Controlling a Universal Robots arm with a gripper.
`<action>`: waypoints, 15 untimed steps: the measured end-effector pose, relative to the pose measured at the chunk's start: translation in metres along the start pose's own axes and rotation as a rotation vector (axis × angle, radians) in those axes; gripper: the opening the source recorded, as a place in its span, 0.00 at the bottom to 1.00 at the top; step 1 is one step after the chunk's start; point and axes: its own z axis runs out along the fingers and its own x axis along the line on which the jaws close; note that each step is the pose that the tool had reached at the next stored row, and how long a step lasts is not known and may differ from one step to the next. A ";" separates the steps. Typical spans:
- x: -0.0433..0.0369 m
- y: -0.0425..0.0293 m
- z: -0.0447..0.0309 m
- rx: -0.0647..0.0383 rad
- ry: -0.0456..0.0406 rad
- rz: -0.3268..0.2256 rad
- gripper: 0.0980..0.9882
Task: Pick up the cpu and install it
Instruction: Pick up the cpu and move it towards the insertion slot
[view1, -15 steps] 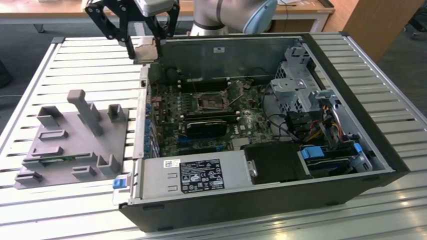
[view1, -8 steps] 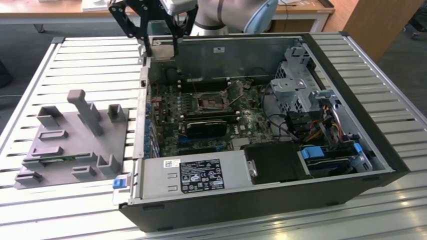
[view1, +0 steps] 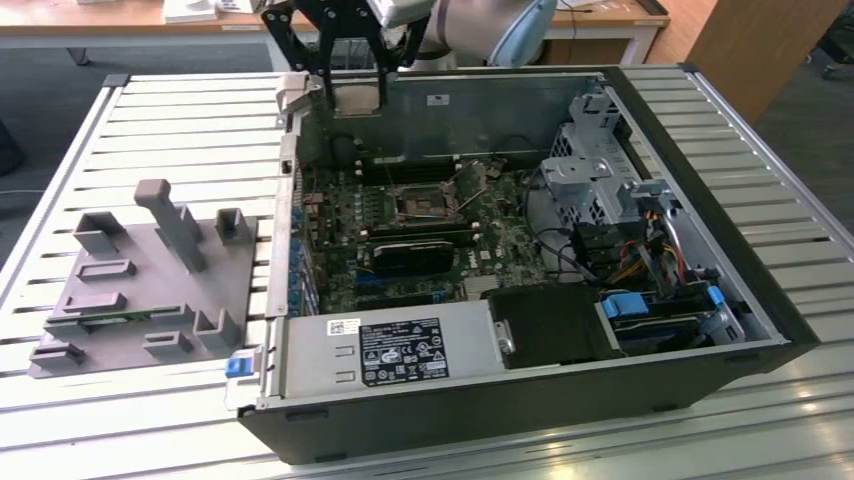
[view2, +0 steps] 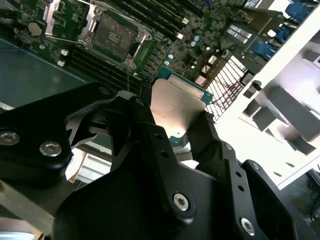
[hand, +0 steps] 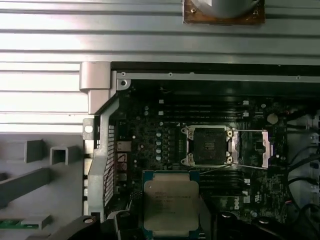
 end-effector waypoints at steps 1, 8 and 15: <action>-0.0040 0.0008 0.0004 0.000 0.0000 0.000 0.49; -0.0354 0.0027 0.0023 0.000 0.0001 0.000 0.49; -0.0653 0.0045 0.0037 0.000 0.0001 0.000 0.49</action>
